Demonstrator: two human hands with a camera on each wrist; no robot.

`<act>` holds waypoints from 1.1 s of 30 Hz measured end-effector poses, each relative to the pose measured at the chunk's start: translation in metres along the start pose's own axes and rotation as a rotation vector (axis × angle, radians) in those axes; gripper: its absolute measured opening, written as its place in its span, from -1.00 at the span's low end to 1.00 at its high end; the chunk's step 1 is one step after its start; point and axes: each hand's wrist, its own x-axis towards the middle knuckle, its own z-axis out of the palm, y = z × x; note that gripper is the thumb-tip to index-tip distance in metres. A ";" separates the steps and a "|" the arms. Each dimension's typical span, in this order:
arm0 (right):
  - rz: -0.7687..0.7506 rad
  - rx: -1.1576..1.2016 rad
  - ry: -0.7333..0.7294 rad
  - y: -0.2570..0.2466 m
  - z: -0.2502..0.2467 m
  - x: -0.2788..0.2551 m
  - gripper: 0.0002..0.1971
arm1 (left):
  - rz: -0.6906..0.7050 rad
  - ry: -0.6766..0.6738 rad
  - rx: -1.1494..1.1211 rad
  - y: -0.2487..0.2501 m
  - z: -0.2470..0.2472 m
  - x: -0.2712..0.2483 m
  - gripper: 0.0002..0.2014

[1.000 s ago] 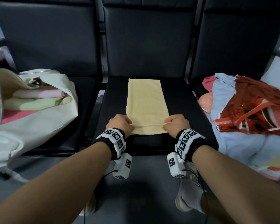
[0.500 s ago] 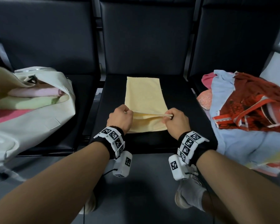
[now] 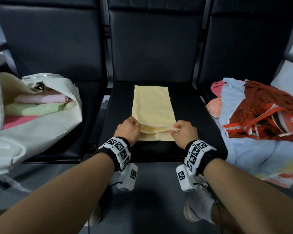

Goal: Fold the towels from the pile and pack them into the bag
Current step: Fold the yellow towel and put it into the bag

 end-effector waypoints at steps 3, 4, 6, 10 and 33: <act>0.002 0.059 0.021 -0.001 0.003 -0.001 -0.91 | 0.010 -0.014 0.018 -0.005 0.000 0.003 -0.82; -0.002 0.067 0.027 -0.001 0.003 -0.001 -0.89 | 0.012 -0.019 0.019 -0.006 0.000 0.004 -0.82; -0.004 0.080 0.046 -0.003 0.003 0.000 -0.84 | 0.017 -0.026 0.028 -0.007 0.000 0.007 -0.82; -0.001 0.102 0.062 -0.001 0.002 0.000 -0.82 | 0.024 -0.025 0.045 -0.008 0.001 0.010 -0.82; -0.156 -0.291 -0.164 0.007 -0.005 -0.021 -0.68 | 0.098 -0.079 0.444 -0.018 0.002 0.000 -0.77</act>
